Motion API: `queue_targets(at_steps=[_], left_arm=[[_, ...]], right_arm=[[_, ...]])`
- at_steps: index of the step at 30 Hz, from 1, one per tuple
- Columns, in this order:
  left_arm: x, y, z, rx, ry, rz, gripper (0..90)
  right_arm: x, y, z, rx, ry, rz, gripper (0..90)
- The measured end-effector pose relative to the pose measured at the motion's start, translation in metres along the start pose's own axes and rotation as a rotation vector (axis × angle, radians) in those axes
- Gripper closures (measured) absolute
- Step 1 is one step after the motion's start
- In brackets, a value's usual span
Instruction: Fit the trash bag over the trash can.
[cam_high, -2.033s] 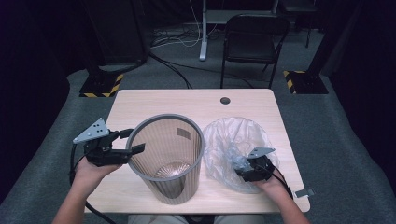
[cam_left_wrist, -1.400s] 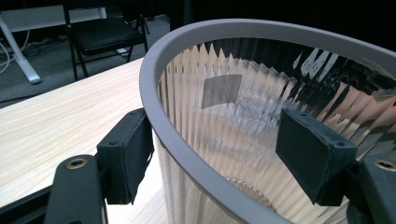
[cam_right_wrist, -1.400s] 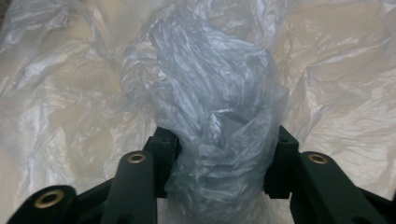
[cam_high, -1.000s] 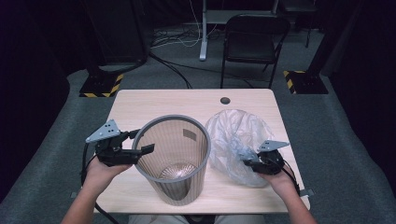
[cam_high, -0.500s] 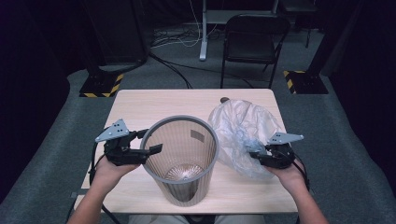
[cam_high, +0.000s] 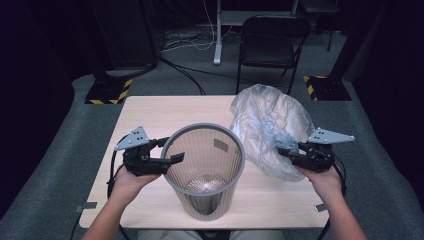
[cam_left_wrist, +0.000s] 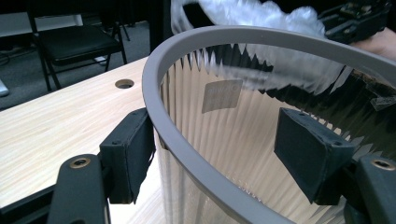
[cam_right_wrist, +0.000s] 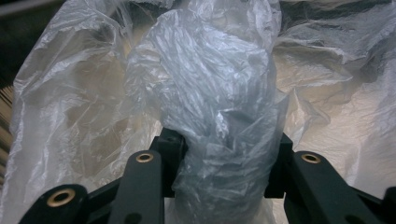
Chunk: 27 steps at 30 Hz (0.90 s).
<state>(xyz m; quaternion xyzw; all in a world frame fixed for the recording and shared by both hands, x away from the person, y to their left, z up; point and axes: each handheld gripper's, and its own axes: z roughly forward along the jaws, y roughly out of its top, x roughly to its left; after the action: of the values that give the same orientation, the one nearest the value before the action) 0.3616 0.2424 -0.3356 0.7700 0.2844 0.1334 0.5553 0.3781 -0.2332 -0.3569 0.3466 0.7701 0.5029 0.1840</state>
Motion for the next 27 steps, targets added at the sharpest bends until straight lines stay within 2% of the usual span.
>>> queue_targets(at_steps=[6,9,19,27], left_arm=[[-0.003,0.003,0.006,0.006,-0.003,0.017,28.7],[-0.002,0.005,0.005,0.02,0.005,0.042,29.1],[0.001,0.019,-0.013,-0.025,0.021,0.052,30.0],[-0.001,0.024,-0.026,-0.038,0.028,0.064,30.3]], right_arm=[[-0.003,0.014,-0.013,-0.035,-0.004,-0.002,61.0],[-0.003,0.021,-0.019,-0.043,-0.005,-0.011,61.0],[0.005,0.043,-0.038,-0.064,0.0,-0.048,61.2],[0.02,0.059,-0.05,-0.095,0.044,-0.068,61.2]])
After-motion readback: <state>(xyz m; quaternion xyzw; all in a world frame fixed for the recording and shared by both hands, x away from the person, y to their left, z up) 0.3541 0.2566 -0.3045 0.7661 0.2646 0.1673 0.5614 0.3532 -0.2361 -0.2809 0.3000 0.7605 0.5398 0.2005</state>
